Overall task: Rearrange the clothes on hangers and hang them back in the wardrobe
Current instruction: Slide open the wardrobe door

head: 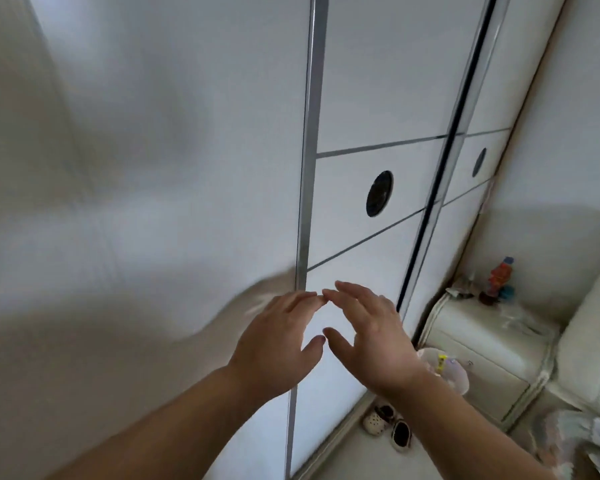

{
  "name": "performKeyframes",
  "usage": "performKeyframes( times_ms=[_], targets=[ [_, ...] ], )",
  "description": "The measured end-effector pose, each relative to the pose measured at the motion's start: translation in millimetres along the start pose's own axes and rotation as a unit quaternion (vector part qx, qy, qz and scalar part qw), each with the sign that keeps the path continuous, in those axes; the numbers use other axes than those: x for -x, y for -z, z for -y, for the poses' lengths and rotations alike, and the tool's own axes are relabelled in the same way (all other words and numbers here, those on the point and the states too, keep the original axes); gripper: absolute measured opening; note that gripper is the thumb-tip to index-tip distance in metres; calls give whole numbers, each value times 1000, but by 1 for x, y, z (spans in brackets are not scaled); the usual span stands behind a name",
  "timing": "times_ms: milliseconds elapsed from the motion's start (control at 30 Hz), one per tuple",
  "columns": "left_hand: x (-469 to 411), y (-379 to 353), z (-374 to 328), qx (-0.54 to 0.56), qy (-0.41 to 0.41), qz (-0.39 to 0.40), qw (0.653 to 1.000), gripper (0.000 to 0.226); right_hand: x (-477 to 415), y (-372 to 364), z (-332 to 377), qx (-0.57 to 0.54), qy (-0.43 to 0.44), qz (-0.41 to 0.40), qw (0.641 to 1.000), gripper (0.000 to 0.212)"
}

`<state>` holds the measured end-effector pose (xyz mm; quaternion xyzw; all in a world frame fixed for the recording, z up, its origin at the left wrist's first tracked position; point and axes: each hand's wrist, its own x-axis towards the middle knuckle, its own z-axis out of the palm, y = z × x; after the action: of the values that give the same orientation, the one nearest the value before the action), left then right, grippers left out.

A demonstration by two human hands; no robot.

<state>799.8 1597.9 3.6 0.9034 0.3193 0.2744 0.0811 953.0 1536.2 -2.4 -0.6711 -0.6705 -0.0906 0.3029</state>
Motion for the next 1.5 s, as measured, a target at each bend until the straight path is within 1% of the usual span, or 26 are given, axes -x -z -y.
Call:
performKeyframes(
  times_ms=[67, 133, 233, 333, 467, 567, 633, 700, 767, 833, 867, 933, 967, 1033, 1100, 1167, 1300, 1500],
  targets=[
    [-20, 0, -11, -10, 37, -49, 998, 51, -28, 10, -11, -37, 70, -23, 997, 53],
    [-34, 5, -23, -25, 65, -103, 992, 49, -57, 22, -17, -63, 142, -55, 986, 48],
    [-53, 25, -37, -70, 83, -201, 973, 44, -101, 46, -10, -112, 240, -87, 960, 45],
    [-56, 63, -38, -121, 103, -254, 954, 44, -140, 63, 19, -146, 327, -103, 928, 49],
    [-31, 119, -37, -209, 170, -305, 913, 51, -169, 78, 70, -191, 413, -129, 881, 44],
    [-2, 165, -40, -268, 193, -347, 878, 50, -183, 88, 118, -232, 481, -169, 828, 45],
    [19, 196, -38, -309, 191, -376, 853, 51, -191, 95, 151, -232, 521, -200, 797, 46],
    [43, 227, -34, -361, 203, -402, 817, 55, -197, 104, 184, -202, 547, -212, 784, 51],
    [62, 261, -28, -410, 231, -421, 776, 63, -204, 115, 220, -174, 557, -221, 781, 58],
    [74, 291, -25, -424, 284, -435, 741, 80, -207, 131, 255, -138, 558, -239, 783, 64],
    [78, 307, -23, -419, 316, -439, 729, 91, -207, 139, 273, -112, 552, -240, 791, 67],
    [84, 333, -21, -398, 381, -429, 716, 113, -211, 150, 299, -68, 522, -210, 824, 72],
    [87, 342, -19, -387, 412, -417, 712, 119, -214, 149, 308, -58, 501, -200, 840, 74],
    [91, 358, -14, -386, 439, -399, 707, 124, -223, 142, 315, -37, 477, -222, 849, 74],
    [89, 365, -8, -389, 434, -401, 707, 126, -227, 135, 317, -22, 469, -262, 843, 72],
    [86, 365, -4, -382, 430, -411, 707, 125, -231, 132, 317, -23, 470, -284, 836, 73],
    [79, 361, 1, -385, 415, -431, 703, 122, -236, 133, 313, -20, 474, -301, 827, 72],
    [67, 353, 4, -400, 393, -432, 706, 118, -244, 135, 297, -25, 474, -314, 823, 71]
  ],
)
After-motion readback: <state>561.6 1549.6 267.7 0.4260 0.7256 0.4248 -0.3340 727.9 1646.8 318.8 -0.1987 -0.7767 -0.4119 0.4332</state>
